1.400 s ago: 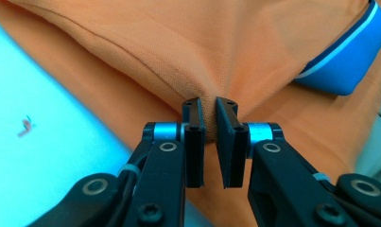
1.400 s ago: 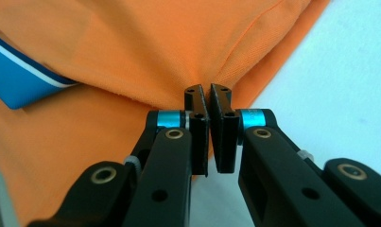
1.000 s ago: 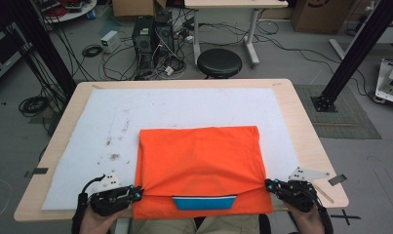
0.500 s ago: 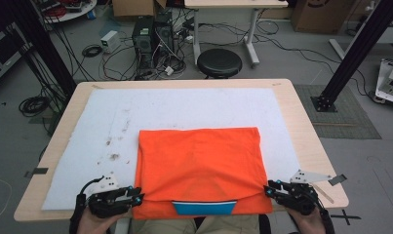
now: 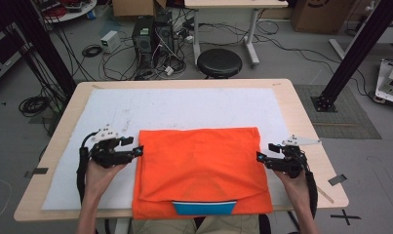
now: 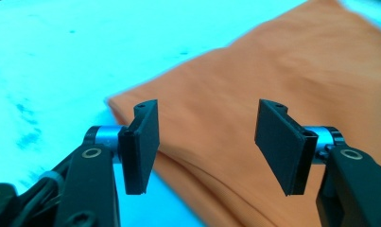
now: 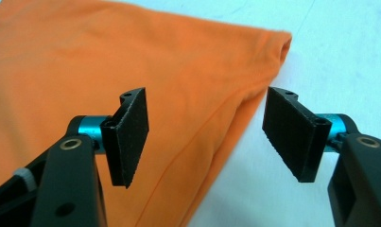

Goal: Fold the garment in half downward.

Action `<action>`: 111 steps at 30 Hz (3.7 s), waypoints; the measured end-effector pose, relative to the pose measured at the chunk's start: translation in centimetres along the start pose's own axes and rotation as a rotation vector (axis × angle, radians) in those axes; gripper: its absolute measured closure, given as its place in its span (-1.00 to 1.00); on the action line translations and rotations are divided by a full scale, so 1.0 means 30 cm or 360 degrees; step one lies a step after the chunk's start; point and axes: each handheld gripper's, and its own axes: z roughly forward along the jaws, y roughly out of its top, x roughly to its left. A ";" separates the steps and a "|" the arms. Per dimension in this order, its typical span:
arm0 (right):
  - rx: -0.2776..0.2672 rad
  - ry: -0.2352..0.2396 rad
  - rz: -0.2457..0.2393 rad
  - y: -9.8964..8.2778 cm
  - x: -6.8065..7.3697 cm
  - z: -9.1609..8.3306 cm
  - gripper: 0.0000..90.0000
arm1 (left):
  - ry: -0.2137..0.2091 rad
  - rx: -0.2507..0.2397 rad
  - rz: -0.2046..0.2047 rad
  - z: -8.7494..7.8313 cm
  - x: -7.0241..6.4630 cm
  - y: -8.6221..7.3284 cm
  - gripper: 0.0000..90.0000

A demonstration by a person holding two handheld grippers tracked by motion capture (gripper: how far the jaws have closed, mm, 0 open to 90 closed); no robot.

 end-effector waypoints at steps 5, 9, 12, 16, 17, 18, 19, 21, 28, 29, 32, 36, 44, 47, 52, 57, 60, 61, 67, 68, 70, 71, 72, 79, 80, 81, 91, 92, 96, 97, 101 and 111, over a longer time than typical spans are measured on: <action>0.0028 0.0008 -0.0003 0.025 -0.014 0.059 -0.27 | 0.0068 0.0072 -0.0018 0.099 0.092 0.056 -0.09; 0.0063 0.0003 0.0004 0.042 -0.020 0.088 -0.28 | 0.0030 0.0097 -0.0106 0.183 0.163 0.053 -0.09; 0.0068 -0.0007 0.0020 0.048 -0.040 0.102 -0.29 | 0.0059 0.0171 -0.0099 0.219 0.186 0.030 -0.09; 0.0068 -0.0020 0.0045 0.053 -0.060 0.110 -0.29 | 0.0040 0.0235 -0.0064 0.255 0.191 0.012 -0.07; 0.0062 -0.0029 0.0044 0.056 -0.064 0.113 -0.29 | 0.0040 0.0260 -0.0044 0.259 0.189 0.010 -0.04; 0.0066 -0.0050 0.0049 0.060 -0.067 0.115 -0.29 | 0.0028 0.0279 -0.0038 0.263 0.186 0.009 0.00; 0.0066 -0.0063 0.0042 0.066 -0.073 0.120 -0.29 | 0.0019 0.0286 -0.0036 0.268 0.181 0.007 0.06; 0.0070 -0.0073 0.0055 0.081 -0.086 0.129 -0.29 | 0.0048 0.0297 -0.0003 0.269 0.174 0.006 0.11; 0.0080 -0.0123 0.0058 0.136 -0.127 0.169 -0.28 | 0.0034 0.0289 0.0040 0.264 0.162 0.001 0.54; 0.0081 -0.0103 0.0049 0.145 -0.134 0.176 -0.27 | 0.0031 0.0284 0.0040 0.265 0.160 0.000 0.64; 0.0104 -0.0167 0.0009 0.176 -0.153 0.201 -0.27 | 0.0026 0.0278 0.0046 0.265 0.154 -0.002 0.79; 0.0171 -0.0067 0.0034 0.201 -0.193 0.247 -0.29 | 0.0027 0.0276 0.0041 0.266 0.153 -0.002 0.82; 0.0300 -0.0072 -0.0013 0.184 -0.193 0.322 -0.18 | 0.0015 0.0258 0.0015 0.265 0.158 -0.008 0.83; 0.0319 -0.0042 -0.0064 0.185 -0.176 0.322 0.19 | 0.0029 0.0255 0.0016 0.265 0.155 -0.009 0.83; 0.0329 -0.0048 -0.0126 0.184 -0.147 0.325 0.75 | 0.0053 0.0255 0.0011 0.265 0.146 -0.008 0.84; 0.0313 -0.0163 -0.0181 0.193 -0.126 0.340 0.85 | 0.0080 0.0297 -0.0054 0.284 0.166 0.019 0.85; 0.0303 -0.0212 -0.0185 0.206 -0.127 0.360 0.87 | 0.0128 0.0256 -0.0065 0.306 0.176 0.026 0.86; 0.0307 -0.0220 -0.0174 0.213 -0.132 0.366 0.87 | 0.0120 0.0261 -0.0098 0.311 0.186 0.030 0.86; 0.0338 -0.0298 -0.0113 0.263 -0.156 0.416 0.86 | 0.0157 0.0344 -0.0134 0.369 0.232 0.095 0.86; 0.0346 -0.0311 -0.0110 0.271 -0.158 0.424 0.86 | 0.0182 0.0327 -0.0133 0.380 0.238 0.101 0.86; 0.0339 -0.0330 -0.0127 0.283 -0.168 0.439 0.86 | 0.0166 0.0337 -0.0166 0.394 0.257 0.112 0.86; 0.0339 -0.0329 -0.0113 0.287 -0.173 0.444 0.86 | 0.0169 0.0347 -0.0174 0.401 0.265 0.120 0.86; 0.0340 -0.0331 -0.0092 0.292 -0.179 0.449 0.86 | 0.0183 0.0348 -0.0170 0.409 0.268 0.127 0.86; 0.0337 -0.0354 -0.0047 0.327 -0.214 0.487 0.86 | 0.0234 0.0344 -0.0164 0.453 0.298 0.159 0.86; 0.0336 -0.0357 -0.0032 0.332 -0.219 0.491 0.86 | 0.0230 0.0318 -0.0188 0.456 0.304 0.155 0.86; 0.0346 -0.0365 -0.0024 0.338 -0.223 0.496 0.86 | 0.0225 0.0296 -0.0227 0.457 0.311 0.151 0.86; 0.0368 -0.0449 0.0001 0.367 -0.231 0.520 0.37 | 0.0288 0.0268 -0.0164 0.458 0.306 0.146 0.65; 0.0365 -0.0477 0.0018 0.365 -0.234 0.515 0.15 | 0.0326 0.0289 -0.0135 0.456 0.301 0.150 0.43; 0.0290 -0.0432 0.0080 0.359 -0.238 0.460 -0.12 | 0.0351 0.0184 -0.0134 0.406 0.287 0.171 0.05; 0.0270 -0.0425 0.0076 0.358 -0.233 0.443 -0.15 | 0.0352 0.0146 -0.0140 0.389 0.281 0.175 0.05; 0.0194 -0.0368 0.0056 0.336 -0.204 0.365 -0.20 | 0.0366 0.0076 -0.0092 0.319 0.230 0.179 -0.03; 0.0190 -0.0208 -0.0094 0.175 -0.086 0.179 -0.27 | 0.0210 0.0095 -0.0073 0.155 0.082 0.022 -0.04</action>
